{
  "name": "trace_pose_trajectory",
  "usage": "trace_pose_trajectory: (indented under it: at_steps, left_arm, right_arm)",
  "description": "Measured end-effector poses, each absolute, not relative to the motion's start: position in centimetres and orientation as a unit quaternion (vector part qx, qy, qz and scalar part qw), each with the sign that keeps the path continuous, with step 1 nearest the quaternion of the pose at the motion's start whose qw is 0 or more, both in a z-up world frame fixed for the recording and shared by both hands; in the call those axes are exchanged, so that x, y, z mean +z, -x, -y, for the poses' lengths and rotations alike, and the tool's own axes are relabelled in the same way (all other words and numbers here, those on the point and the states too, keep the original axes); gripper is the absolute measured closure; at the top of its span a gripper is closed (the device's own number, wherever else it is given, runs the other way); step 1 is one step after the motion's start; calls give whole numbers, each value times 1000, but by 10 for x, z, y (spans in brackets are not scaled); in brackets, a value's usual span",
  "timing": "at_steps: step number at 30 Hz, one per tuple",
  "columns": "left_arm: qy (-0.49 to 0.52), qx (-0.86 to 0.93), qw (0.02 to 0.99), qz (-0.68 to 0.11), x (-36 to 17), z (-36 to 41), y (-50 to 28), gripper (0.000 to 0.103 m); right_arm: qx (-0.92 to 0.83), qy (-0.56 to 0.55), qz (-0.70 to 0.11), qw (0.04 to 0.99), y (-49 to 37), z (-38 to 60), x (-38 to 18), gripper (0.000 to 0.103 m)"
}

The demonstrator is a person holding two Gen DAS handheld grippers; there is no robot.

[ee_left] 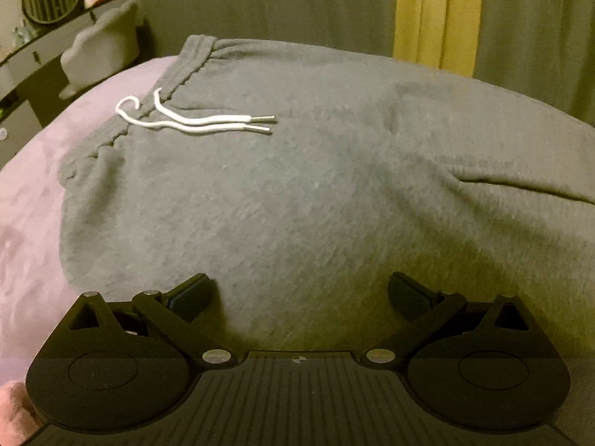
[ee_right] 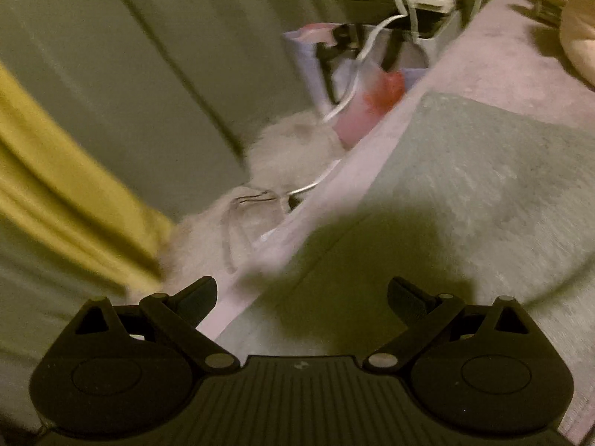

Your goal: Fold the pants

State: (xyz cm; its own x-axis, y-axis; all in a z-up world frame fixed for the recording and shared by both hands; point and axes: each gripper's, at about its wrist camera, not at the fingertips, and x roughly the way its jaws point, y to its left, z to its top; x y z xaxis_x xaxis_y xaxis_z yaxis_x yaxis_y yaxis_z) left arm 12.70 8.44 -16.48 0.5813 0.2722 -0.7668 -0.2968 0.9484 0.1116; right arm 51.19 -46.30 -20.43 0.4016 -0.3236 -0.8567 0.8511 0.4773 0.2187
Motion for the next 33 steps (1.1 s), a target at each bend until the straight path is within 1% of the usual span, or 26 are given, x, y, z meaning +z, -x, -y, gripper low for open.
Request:
trace_pose_trajectory:
  at_steps: [3,4,5,6,8,9,10,11,14,16,19,22,23,26,27,29,31,33]
  left_arm:
    - [7,161,891,-424,-167,-82,-125,0]
    - [6,160,890,-427,-168,-81,-126,0]
    - [3,161,889,-429,-169,-80,-126,0]
    - [1,162,889,-428,-169,-79,-126,0]
    - [1,163,890,-427,-169,-79,-126,0]
    - [1,163,890,-426,-169,-78,-127,0]
    - [-1,164,890,-425,-168,-77,-126,0]
    - [-2,164,890,-425,-168,-77,-125,0]
    - [-2,165,890,-424,-167,-77,-125,0]
    - [-3,168,891,-422,-165,-76,-122,0]
    - [-7,166,891,-423,-165,-75,-120,0]
    - [-12,155,889,-430,-164,-73,-120,0]
    - [-12,153,889,-432,-163,-73,-119,0]
    - [5,142,888,-438,-154,-80,-120,0]
    - [19,141,887,-440,-147,-85,-122,0]
    - [40,142,887,-436,-132,-97,-134,0]
    - [53,150,892,-424,-114,-111,-160,0]
    - [61,165,892,-417,-93,-127,-207,0]
  right_arm:
    - [-406,-330,-398,753,-512,468,-223,5]
    - [-413,-315,-398,756,-512,467,-226,15]
    - [-421,-295,-398,760,-507,465,-225,25]
    - [-425,-275,-401,763,-503,462,-225,46]
    - [-400,-292,-384,780,-484,466,-219,69]
    - [-384,-310,-376,784,-475,469,-214,93]
    - [-360,-341,-365,788,-459,474,-209,96]
    - [-341,-363,-348,794,-439,476,-202,96]
    - [-289,-363,-311,829,-372,460,-175,97]
    - [-260,-363,-291,846,-309,440,-162,97]
    - [-236,-325,-324,857,-220,391,-162,97]
    - [-234,-305,-381,841,-155,355,-196,96]
    - [-241,-287,-393,840,-145,349,-208,96]
    - [-236,-241,-371,865,-138,339,-212,97]
    - [-236,-239,-365,868,-140,338,-212,94]
    - [-233,-238,-353,875,-134,335,-219,93]
    - [-228,-250,-336,879,-122,328,-220,93]
    - [-226,-264,-329,878,-118,328,-223,93]
